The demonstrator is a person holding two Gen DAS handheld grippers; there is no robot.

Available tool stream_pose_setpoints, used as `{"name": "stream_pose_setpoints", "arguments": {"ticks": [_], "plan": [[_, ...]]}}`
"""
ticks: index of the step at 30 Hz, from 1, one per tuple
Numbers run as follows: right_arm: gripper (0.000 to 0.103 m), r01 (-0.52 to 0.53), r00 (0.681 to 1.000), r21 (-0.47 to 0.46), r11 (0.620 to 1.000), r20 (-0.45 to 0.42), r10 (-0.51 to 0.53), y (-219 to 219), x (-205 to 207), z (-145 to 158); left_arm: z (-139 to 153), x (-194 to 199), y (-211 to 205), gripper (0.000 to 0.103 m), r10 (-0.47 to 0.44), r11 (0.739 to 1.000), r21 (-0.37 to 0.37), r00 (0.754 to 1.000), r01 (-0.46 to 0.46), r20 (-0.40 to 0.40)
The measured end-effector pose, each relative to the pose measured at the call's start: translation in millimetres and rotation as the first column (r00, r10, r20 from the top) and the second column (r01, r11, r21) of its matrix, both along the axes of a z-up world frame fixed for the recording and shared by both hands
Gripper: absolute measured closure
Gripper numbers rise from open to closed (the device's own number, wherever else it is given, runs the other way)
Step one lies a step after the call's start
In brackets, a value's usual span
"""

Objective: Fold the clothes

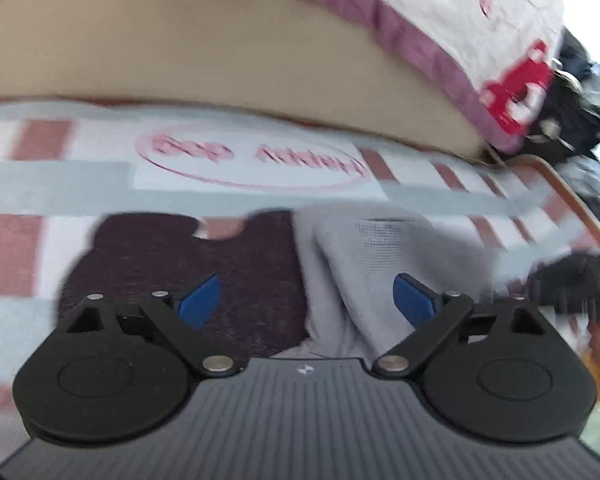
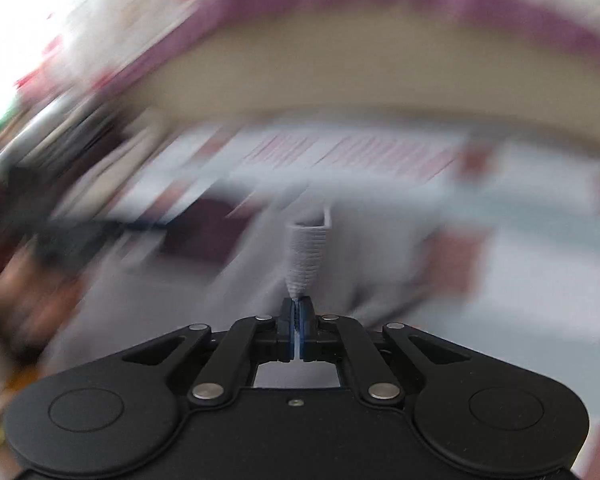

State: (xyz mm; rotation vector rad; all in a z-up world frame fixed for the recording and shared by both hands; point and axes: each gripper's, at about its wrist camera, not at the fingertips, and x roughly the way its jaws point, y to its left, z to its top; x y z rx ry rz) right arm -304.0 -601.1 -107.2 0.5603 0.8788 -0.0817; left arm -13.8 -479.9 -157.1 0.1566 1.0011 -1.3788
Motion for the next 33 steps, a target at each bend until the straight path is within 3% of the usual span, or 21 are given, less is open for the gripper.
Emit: {"name": "stream_pose_setpoints", "arguments": {"ticks": [2,4,5,7,8,9,11,15,17,18,19,22,23,25,26,28,29,30,31,32,33], "plan": [[0.098,-0.165,0.981,-0.005,0.986,-0.103,0.164,23.3,2.5,-14.6,-8.3,10.3,-12.7,0.009,0.014,1.000,0.005,0.999,-0.014,-0.036],[0.093,-0.230,0.956,-0.054,0.972,-0.199,0.215,33.9,5.3,-23.2,-19.8,19.3,-30.3,0.009,0.020,0.999,0.037,0.997,-0.017,-0.076],[0.092,-0.202,0.964,-0.054,0.978,-0.188,0.188,27.9,4.3,-21.4,-24.9,22.1,-38.6,0.011,0.015,0.999,0.050,0.995,-0.010,-0.097],[0.080,-0.084,0.994,0.003,0.996,-0.077,0.084,2.8,-2.0,-9.3,-32.9,25.4,-53.8,0.012,-0.010,0.998,0.067,0.991,0.019,-0.133],[0.063,-0.017,1.000,0.034,0.999,-0.001,0.017,-13.2,-6.8,-1.0,-36.3,26.5,-61.0,0.013,-0.023,0.996,0.076,0.989,0.035,-0.147],[0.051,0.051,0.996,0.056,0.997,0.075,-0.055,-30.0,-12.0,7.6,-40.7,27.4,-68.0,0.014,-0.034,0.995,0.088,0.985,0.049,-0.168],[0.048,0.182,0.967,0.090,0.979,0.164,-0.195,-62.6,-14.5,17.3,-48.4,28.9,-80.6,0.017,-0.052,0.992,0.103,0.977,0.074,-0.208],[0.047,0.320,0.947,0.068,0.945,0.003,-0.321,-118.6,14.8,-3.5,-51.3,21.3,-101.8,0.019,-0.098,0.985,0.113,0.960,0.132,-0.261],[0.044,0.341,0.938,0.028,0.940,-0.082,-0.338,-129.3,30.1,-20.3,-50.7,11.8,-108.6,0.053,-0.116,0.981,0.122,0.961,0.150,-0.251],[0.044,0.346,0.936,0.054,0.937,-0.090,-0.340,-132.1,31.7,-29.0,-48.5,5.2,-110.1,0.063,-0.126,0.979,0.132,0.969,0.156,-0.213],[0.044,0.350,0.934,0.081,0.933,-0.097,-0.343,-134.8,33.3,-37.6,-44.9,-2.8,-110.4,0.087,-0.140,0.978,0.135,0.977,0.162,-0.158],[0.044,0.336,0.941,0.225,0.915,-0.043,-0.335,-136.3,36.1,-54.6,-23.7,-18.7,-99.7,0.096,-0.146,0.987,0.071,0.989,0.146,-0.009],[0.044,0.324,0.944,0.232,0.917,-0.012,-0.330,-134.4,36.6,-55.4,-13.3,-21.2,-93.4,0.096,-0.134,0.991,0.030,0.990,0.133,0.031],[0.066,0.298,0.946,0.225,0.928,0.064,-0.319,-130.5,37.3,-54.3,4.3,-27.4,-84.2,0.096,-0.094,0.995,-0.014,0.984,0.097,0.150],[0.099,0.284,0.943,0.184,0.941,0.123,-0.309,-128.4,37.2,-48.5,12.6,-30.8,-79.8,0.095,-0.070,0.996,-0.033,0.974,0.079,0.214],[0.099,0.277,0.928,0.097,0.956,0.231,-0.292,-125.0,37.4,-36.2,17.9,-40.1,-76.9,0.089,-0.027,0.997,-0.053,0.939,0.048,0.342],[0.099,0.304,0.913,0.049,0.952,0.270,-0.305,-124.9,38.0,-28.6,15.4,-41.6,-79.5,0.079,-0.001,0.999,-0.043,0.925,0.019,0.379],[0.099,0.327,0.904,0.006,0.945,0.290,-0.315,-126.5,40.4,-23.2,11.6,-40.0,-82.7,0.077,0.028,1.000,-0.023,0.917,-0.020,0.398],[0.099,0.341,0.907,-0.033,0.940,0.276,-0.319,-130.0,46.8,-22.1,7.8,-38.4,-86.0,0.067,0.055,0.998,-0.004,0.907,-0.059,0.417],[0.099,0.349,0.917,-0.090,0.933,0.236,-0.320,-131.9,55.6,-23.6,4.0,-36.8,-89.2,0.048,0.082,0.995,0.015,0.896,-0.099,0.437],[0.098,0.357,0.928,-0.168,0.919,0.176,-0.328,-132.6,64.8,-27.3,1.2,-30.3,-90.1,0.045,0.113,0.990,0.034,0.905,-0.139,0.409]]}}
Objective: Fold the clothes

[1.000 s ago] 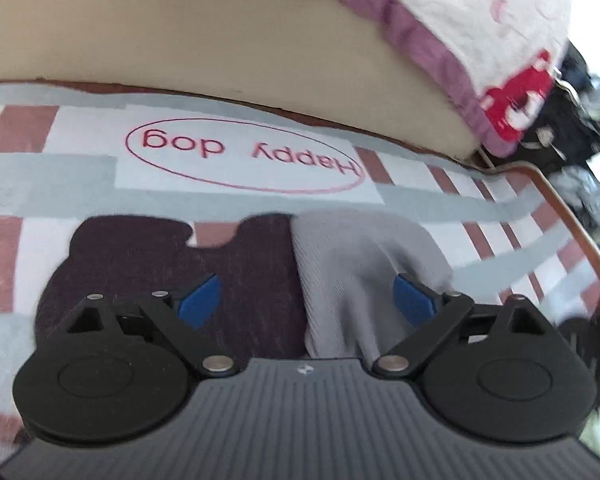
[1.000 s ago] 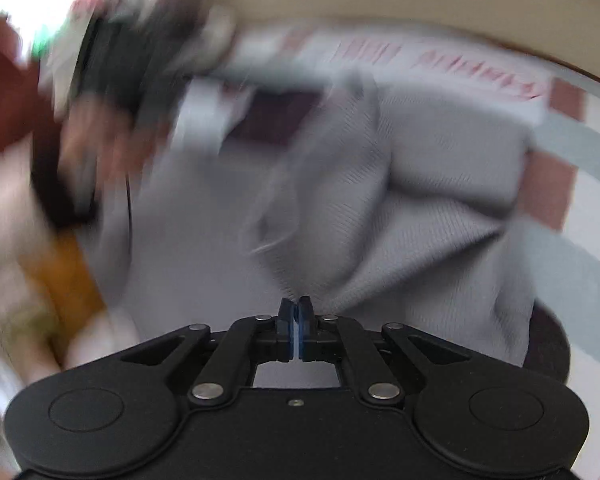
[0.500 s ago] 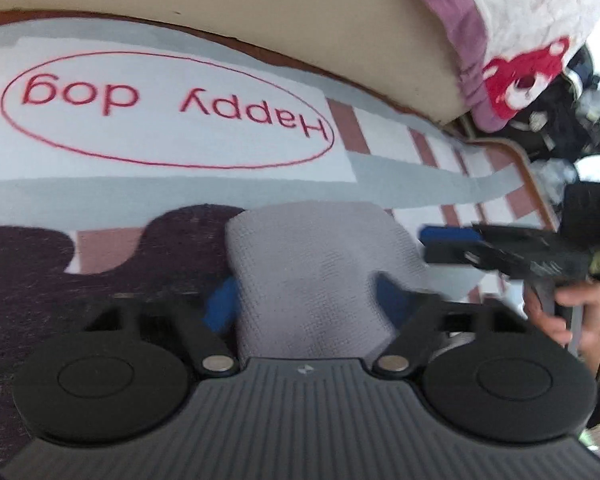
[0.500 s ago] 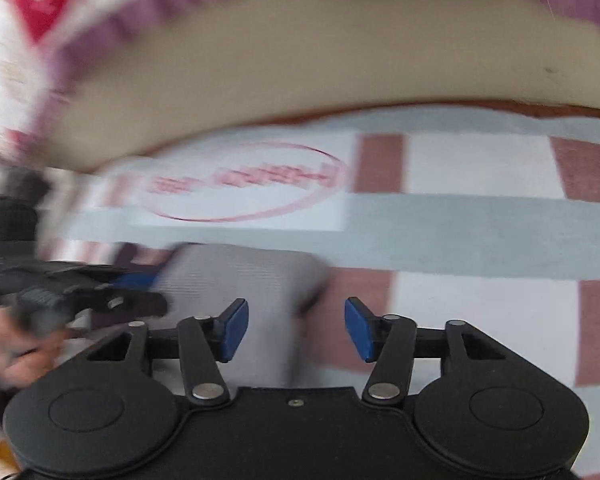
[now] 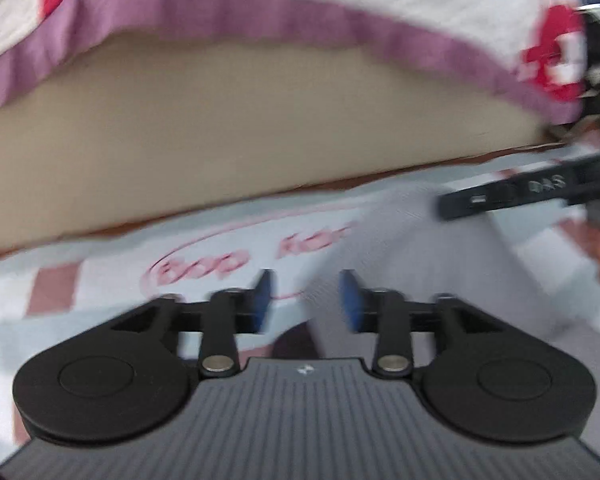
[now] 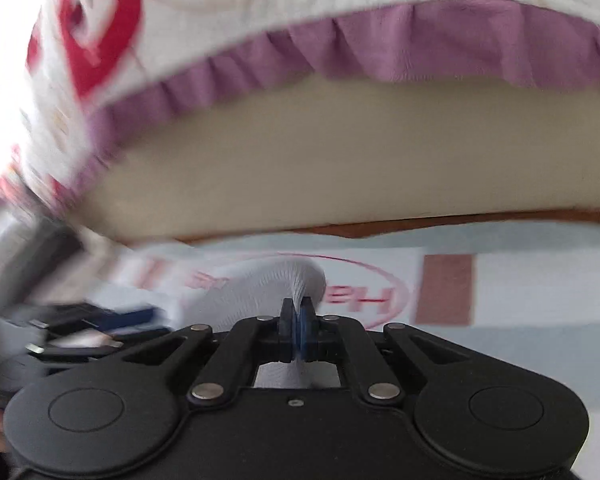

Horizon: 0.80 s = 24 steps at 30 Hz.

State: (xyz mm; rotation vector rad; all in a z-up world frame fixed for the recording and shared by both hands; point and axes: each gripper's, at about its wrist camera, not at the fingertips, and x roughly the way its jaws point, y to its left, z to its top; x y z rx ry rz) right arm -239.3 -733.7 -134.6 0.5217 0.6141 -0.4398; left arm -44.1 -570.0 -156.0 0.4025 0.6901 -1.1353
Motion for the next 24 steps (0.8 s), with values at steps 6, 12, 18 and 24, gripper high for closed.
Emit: {"name": "stream_pose_setpoints", "arguments": {"ticks": [6,12,18,24], "plan": [[0.085,0.076,0.986,-0.132,0.988,-0.136,-0.094,11.1,-14.0,7.2,4.5,35.1,29.5,0.045,-0.050,0.997,-0.073,0.924,0.024,-0.380],[0.058,-0.111,0.990,-0.039,0.993,-0.092,0.107,74.7,-77.0,31.2,10.5,17.9,72.4,0.040,-0.206,0.977,-0.050,0.871,0.206,-0.446],[0.051,-0.319,0.917,-0.101,0.942,-0.282,0.280,136.5,-97.2,21.1,-17.6,0.0,102.4,0.029,-0.205,0.971,-0.038,0.742,0.235,-0.638],[0.052,-0.406,0.872,-0.311,0.859,-0.414,0.262,199.8,-79.2,13.0,-33.1,-25.0,84.3,0.022,-0.140,0.968,0.074,0.767,0.238,-0.626]]}}
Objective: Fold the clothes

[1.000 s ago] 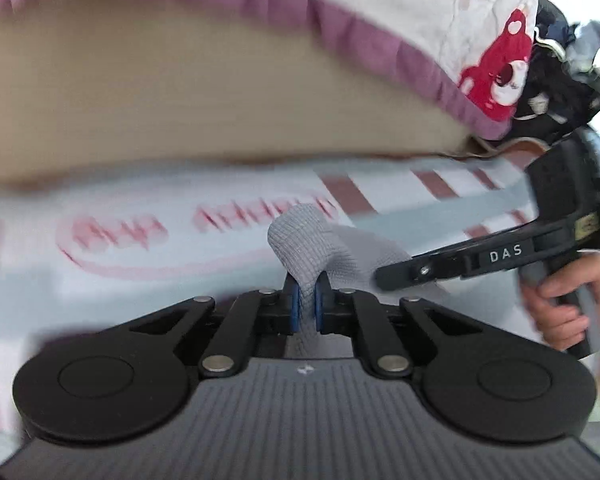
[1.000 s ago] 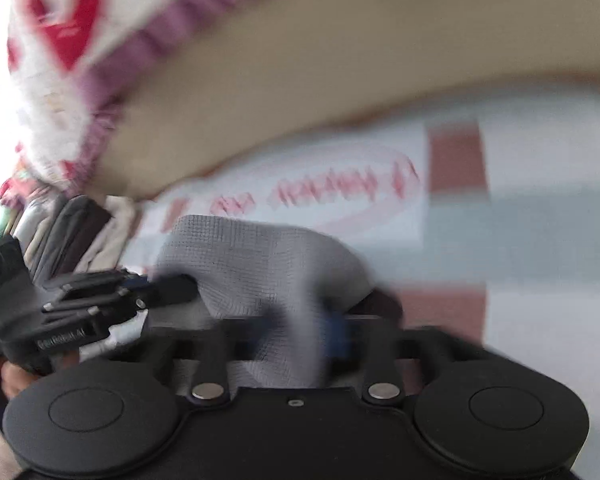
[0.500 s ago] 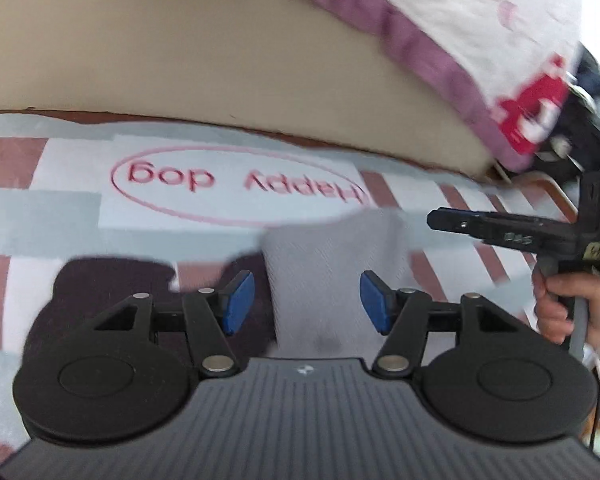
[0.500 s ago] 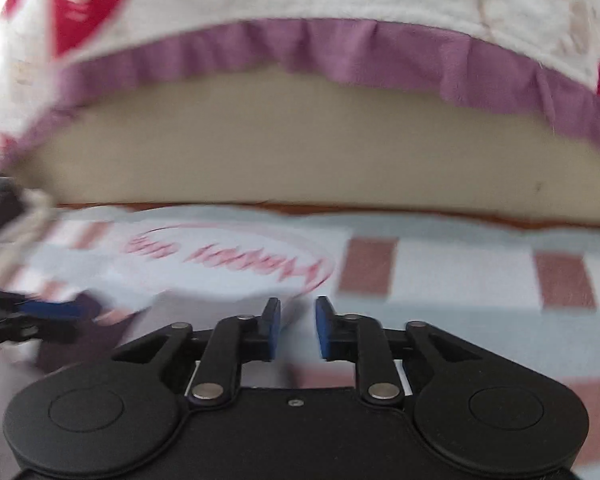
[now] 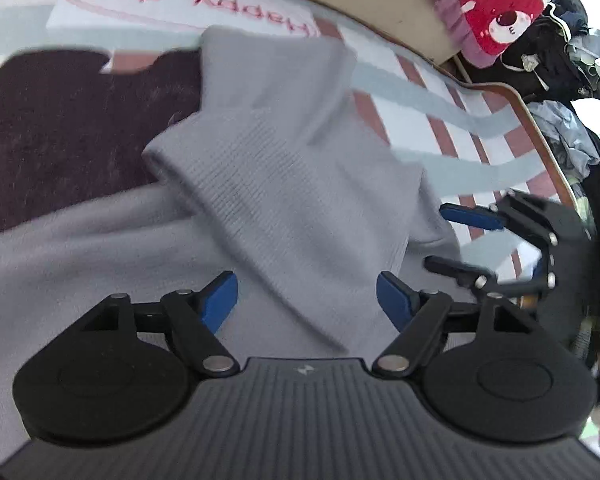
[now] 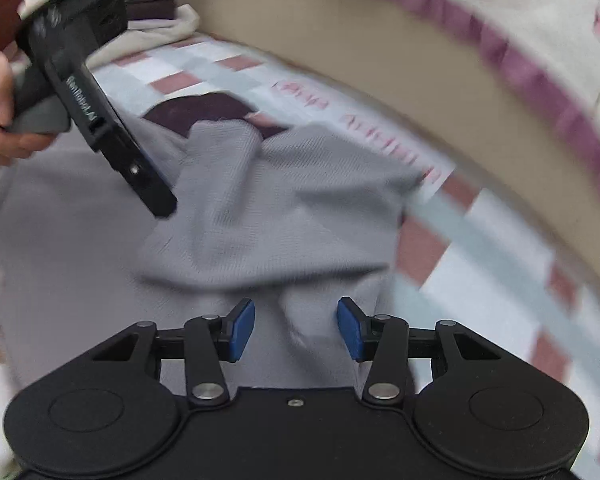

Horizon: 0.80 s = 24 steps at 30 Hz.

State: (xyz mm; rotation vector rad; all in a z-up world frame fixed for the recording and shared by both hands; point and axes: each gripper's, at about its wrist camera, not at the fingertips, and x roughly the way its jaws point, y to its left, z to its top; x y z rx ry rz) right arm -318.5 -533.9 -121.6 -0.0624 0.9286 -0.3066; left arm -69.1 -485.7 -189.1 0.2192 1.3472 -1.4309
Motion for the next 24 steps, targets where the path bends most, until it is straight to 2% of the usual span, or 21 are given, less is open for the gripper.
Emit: {"name": "stream_pose_setpoints", "arguments": {"ticks": [3,4,5,6,8,9,11,14,15,16,18,20,21,23,24], "plan": [[0.050,0.003,1.000,-0.077,0.997,-0.008,-0.004,21.3,12.6,0.5,-3.4,1.0,-13.3,0.027,0.043,0.999,-0.004,0.998,-0.043,-0.046],[0.050,0.008,1.000,-0.117,0.993,-0.027,-0.011,23.9,17.1,-3.8,-5.8,1.8,-18.5,0.038,0.050,0.999,0.007,0.998,-0.050,-0.045],[0.050,0.009,0.999,-0.164,0.986,-0.048,-0.017,24.9,21.4,-11.3,-7.0,2.8,-23.1,0.058,0.058,0.998,0.016,0.998,-0.057,-0.035],[0.050,0.003,0.997,-0.202,0.979,-0.071,-0.018,22.9,24.8,-18.3,-6.5,3.9,-28.7,0.065,0.054,0.998,0.028,0.998,-0.053,-0.035],[0.048,-0.024,0.995,-0.250,0.968,-0.103,-0.002,15.4,29.8,-27.4,-1.7,6.4,-39.9,0.066,0.035,0.998,0.050,0.998,-0.032,-0.052],[0.042,-0.038,0.995,-0.257,0.966,-0.097,0.013,10.4,31.2,-26.8,2.4,8.1,-43.6,0.067,0.035,0.998,0.048,0.998,-0.032,-0.058],[0.040,-0.066,0.995,-0.270,0.961,-0.086,0.044,0.5,34.1,-25.5,12.1,13.9,-51.0,0.080,0.054,0.998,0.018,0.997,-0.053,-0.057],[0.040,-0.104,0.994,-0.282,0.954,-0.071,0.087,-15.8,38.9,-23.9,25.3,29.5,-62.2,0.084,0.107,0.993,-0.043,0.991,-0.111,-0.080],[0.043,-0.104,0.994,-0.255,0.961,-0.062,0.091,-24.7,41.6,-23.5,28.8,33.9,-66.3,0.084,0.127,0.990,-0.053,0.989,-0.131,-0.070],[0.048,-0.090,0.996,-0.190,0.978,-0.039,0.084,-36.5,44.2,-22.2,32.6,37.5,-70.7,0.084,0.148,0.987,-0.058,0.988,-0.150,-0.044],[0.092,-0.019,1.000,0.018,1.000,0.026,0.018,-67.5,49.0,-19.3,39.0,38.7,-79.0,0.084,0.173,0.985,-0.044,0.981,-0.170,0.091],[0.099,0.088,0.990,0.210,0.974,0.089,-0.109,-100.5,48.7,-16.8,43.9,35.9,-81.7,0.083,0.178,0.984,-0.046,0.960,-0.172,0.214],[0.103,0.142,0.975,0.276,0.951,0.127,-0.182,-116.1,45.4,-14.6,45.7,35.0,-81.4,0.083,0.178,0.984,-0.055,0.954,-0.170,0.240],[0.103,0.251,0.937,0.325,0.912,0.154,-0.312,-138.6,38.3,-8.8,45.4,35.0,-74.8,0.066,0.161,0.985,-0.087,0.966,-0.147,0.200],[0.101,0.279,0.924,0.331,0.902,0.163,-0.345,-143.5,34.2,-4.1,44.3,34.8,-70.1,0.061,0.146,0.986,-0.104,0.973,-0.129,0.176]]}}
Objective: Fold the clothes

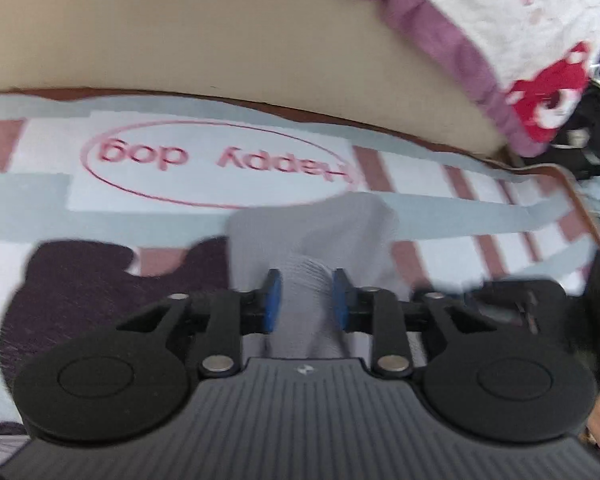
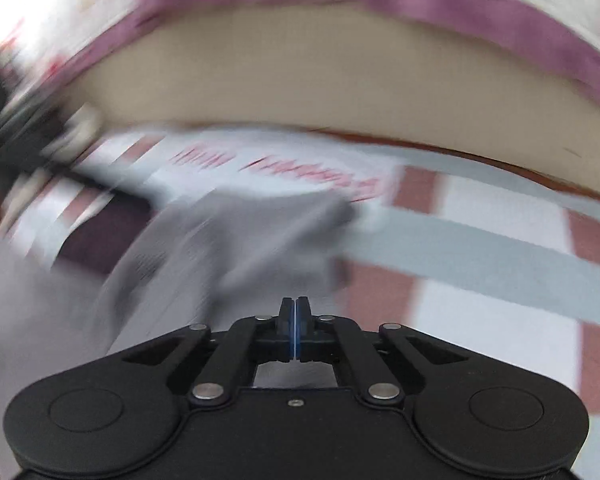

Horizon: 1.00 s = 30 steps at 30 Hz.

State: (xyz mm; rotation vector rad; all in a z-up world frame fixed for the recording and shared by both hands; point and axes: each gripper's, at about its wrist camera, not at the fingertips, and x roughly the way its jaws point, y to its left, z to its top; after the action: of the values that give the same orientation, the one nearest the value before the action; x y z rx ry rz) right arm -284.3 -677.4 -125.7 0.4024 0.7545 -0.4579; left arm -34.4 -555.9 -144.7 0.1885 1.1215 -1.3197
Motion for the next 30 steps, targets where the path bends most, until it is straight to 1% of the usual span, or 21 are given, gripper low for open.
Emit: {"name": "stream_pose_setpoints", "arguments": {"ticks": [1,3,4,5,6,8,9,11,12,13,14,16,17,18,20,22,24,25,27,28,30], "plan": [[0.100,-0.006,1.000,-0.012,1.000,0.015,0.006,2.7,-5.1,7.0,-1.5,-2.3,5.0,0.055,-0.025,1.000,-0.016,1.000,0.024,-0.007],[0.087,-0.034,0.999,-0.032,0.999,0.037,0.035,12.0,-14.1,19.6,-4.9,-10.1,14.1,0.051,-0.074,0.997,-0.031,0.997,0.074,0.009],[0.078,-0.080,0.996,-0.032,0.996,0.033,0.081,24.6,-16.3,23.2,-7.7,-14.6,17.5,0.048,-0.093,0.995,-0.019,0.995,0.094,0.040],[0.050,-0.125,0.992,-0.032,0.992,0.029,0.126,37.1,-18.6,26.9,-11.0,-19.3,20.4,0.043,-0.110,0.994,0.000,0.991,0.110,0.081],[0.025,-0.170,0.985,-0.048,0.984,0.014,0.171,51.7,-19.3,27.2,-15.6,-24.7,21.8,0.043,-0.127,0.992,0.026,0.984,0.124,0.129],[0.012,-0.259,0.966,-0.126,0.958,-0.052,0.255,87.2,-16.4,18.2,-25.9,-35.8,22.4,0.043,-0.160,0.986,0.083,0.962,0.145,0.221],[0.013,-0.304,0.952,-0.162,0.939,-0.088,0.293,104.9,-14.9,13.8,-29.7,-39.2,23.2,0.043,-0.166,0.985,0.087,0.958,0.149,0.234],[0.015,-0.390,0.917,-0.251,0.886,-0.188,0.351,131.5,-6.7,-0.3,-32.3,-42.2,26.0,0.046,-0.158,0.987,0.050,0.963,0.151,0.219],[0.024,-0.418,0.903,-0.289,0.861,-0.231,0.361,140.0,-2.1,-7.4,-31.9,-43.6,27.7,0.051,-0.155,0.988,0.027,0.961,0.152,0.228],[0.033,-0.423,0.901,-0.304,0.853,-0.241,0.360,141.5,1.5,-11.5,-30.5,-45.0,29.4,0.075,-0.152,0.988,0.005,0.955,0.156,0.253],[0.051,-0.418,0.905,-0.290,0.861,-0.216,0.366,136.5,4.9,-12.0,-29.0,-47.5,29.7,0.098,-0.154,0.986,-0.010,0.945,0.164,0.288],[0.072,-0.352,0.936,-0.225,0.908,-0.111,0.335,112.7,8.8,-5.9,-22.0,-54.8,31.4,0.100,-0.159,0.982,-0.037,0.914,0.186,0.373],[0.094,-0.312,0.950,-0.191,0.931,-0.058,0.307,99.8,9.9,-2.4,-17.0,-57.8,32.9,0.100,-0.151,0.981,-0.051,0.899,0.188,0.411],[0.098,-0.271,0.962,-0.160,0.949,-0.016,0.272,86.5,10.9,0.7,-12.0,-58.7,34.1,0.100,-0.137,0.981,-0.066,0.892,0.183,0.431],[0.099,-0.183,0.981,-0.117,0.976,0.036,0.189,58.6,12.2,5.4,-3.1,-55.1,36.4,0.100,-0.098,0.982,-0.103,0.897,0.157,0.432],[0.099,-0.092,0.992,-0.068,0.993,0.082,0.097,31.0,13.1,9.2,-5.2,-44.3,35.8,0.099,-0.044,0.988,-0.117,0.916,0.099,0.399],[0.099,0.016,0.993,-0.011,1.000,0.113,-0.015,4.9,12.7,9.3,-18.1,-32.3,30.0,0.097,0.011,0.996,-0.091,0.933,0.024,0.361],[0.098,0.073,0.990,0.010,0.997,0.121,-0.074,-7.2,12.9,8.5,-26.0,-26.9,27.0,0.094,0.039,0.998,-0.066,0.934,-0.017,0.355],[0.097,0.147,0.982,0.009,0.989,0.116,-0.147,-19.7,13.8,7.1,-36.9,-20.0,22.2,0.093,0.082,0.996,-0.010,0.924,-0.085,0.373],[0.096,0.175,0.978,0.004,0.985,0.111,-0.174,-24.0,14.2,6.8,-38.8,-16.8,22.4,0.088,0.106,0.993,0.008,0.920,-0.118,0.377],[0.079,0.232,0.965,0.035,0.972,0.115,-0.235,-24.1,0.3,9.6,-32.6,-9.6,33.0,0.079,0.153,0.987,-0.008,0.931,-0.159,0.332]]}}
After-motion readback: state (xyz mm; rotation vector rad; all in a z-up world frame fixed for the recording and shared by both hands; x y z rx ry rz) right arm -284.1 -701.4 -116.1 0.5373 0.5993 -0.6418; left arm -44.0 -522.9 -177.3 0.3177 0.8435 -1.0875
